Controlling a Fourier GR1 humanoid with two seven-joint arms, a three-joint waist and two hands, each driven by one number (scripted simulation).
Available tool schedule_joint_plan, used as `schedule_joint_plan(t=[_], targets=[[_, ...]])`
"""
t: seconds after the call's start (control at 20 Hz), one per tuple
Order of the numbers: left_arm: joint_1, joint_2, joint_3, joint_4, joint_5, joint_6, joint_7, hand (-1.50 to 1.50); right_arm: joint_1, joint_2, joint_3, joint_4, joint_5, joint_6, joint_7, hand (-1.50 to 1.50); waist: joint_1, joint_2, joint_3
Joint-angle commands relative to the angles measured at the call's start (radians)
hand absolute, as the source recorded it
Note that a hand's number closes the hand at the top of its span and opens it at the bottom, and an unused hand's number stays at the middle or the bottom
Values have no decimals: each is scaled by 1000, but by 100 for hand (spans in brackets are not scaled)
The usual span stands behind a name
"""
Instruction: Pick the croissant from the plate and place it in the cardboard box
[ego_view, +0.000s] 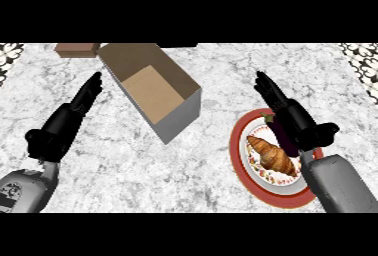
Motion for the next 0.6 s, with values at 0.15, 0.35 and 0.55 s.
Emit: schedule_joint_plan(t=[0.15,0.35,0.55], targets=[[94,20,77,54,-37,75,7,0,-44,18,-15,-100,-116,180,-104,-150,61,-13,11],[172,-26,75,86,-35,131,30,0,-55,-202,-12,-85,274,10,-164,150,46,-20,7],[215,-55,70,47,-66,160,29,0,47,-5,-128,72,10,61,-318,-150,50,-10,12]])
